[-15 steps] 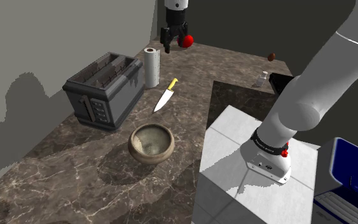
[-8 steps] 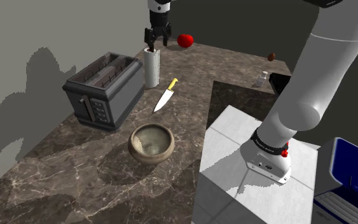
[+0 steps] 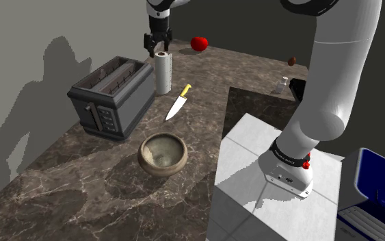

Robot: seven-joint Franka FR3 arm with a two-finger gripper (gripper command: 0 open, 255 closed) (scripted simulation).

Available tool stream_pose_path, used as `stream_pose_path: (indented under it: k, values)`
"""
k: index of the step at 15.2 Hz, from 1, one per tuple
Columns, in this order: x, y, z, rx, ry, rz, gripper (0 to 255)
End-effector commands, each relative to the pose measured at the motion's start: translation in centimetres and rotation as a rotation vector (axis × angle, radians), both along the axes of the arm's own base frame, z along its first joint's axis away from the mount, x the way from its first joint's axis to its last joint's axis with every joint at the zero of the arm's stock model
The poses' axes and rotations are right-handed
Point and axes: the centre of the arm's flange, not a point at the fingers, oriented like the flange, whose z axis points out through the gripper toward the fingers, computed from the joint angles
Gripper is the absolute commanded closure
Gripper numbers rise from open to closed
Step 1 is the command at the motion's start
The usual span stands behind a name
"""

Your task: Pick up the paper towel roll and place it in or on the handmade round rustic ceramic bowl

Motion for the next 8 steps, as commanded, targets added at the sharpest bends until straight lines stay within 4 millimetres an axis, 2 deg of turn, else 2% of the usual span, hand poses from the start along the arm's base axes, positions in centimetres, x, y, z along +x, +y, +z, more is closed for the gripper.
stream_pose_path:
  k: [1, 4, 8]
  values:
    - [0.2, -0.1, -1.1, 0.0, -0.001, 0.0, 0]
    - [0.3, -0.2, -2.5, 0.0, -0.001, 0.0, 0]
    - [0.3, -0.2, -2.5, 0.0, -0.001, 0.0, 0]
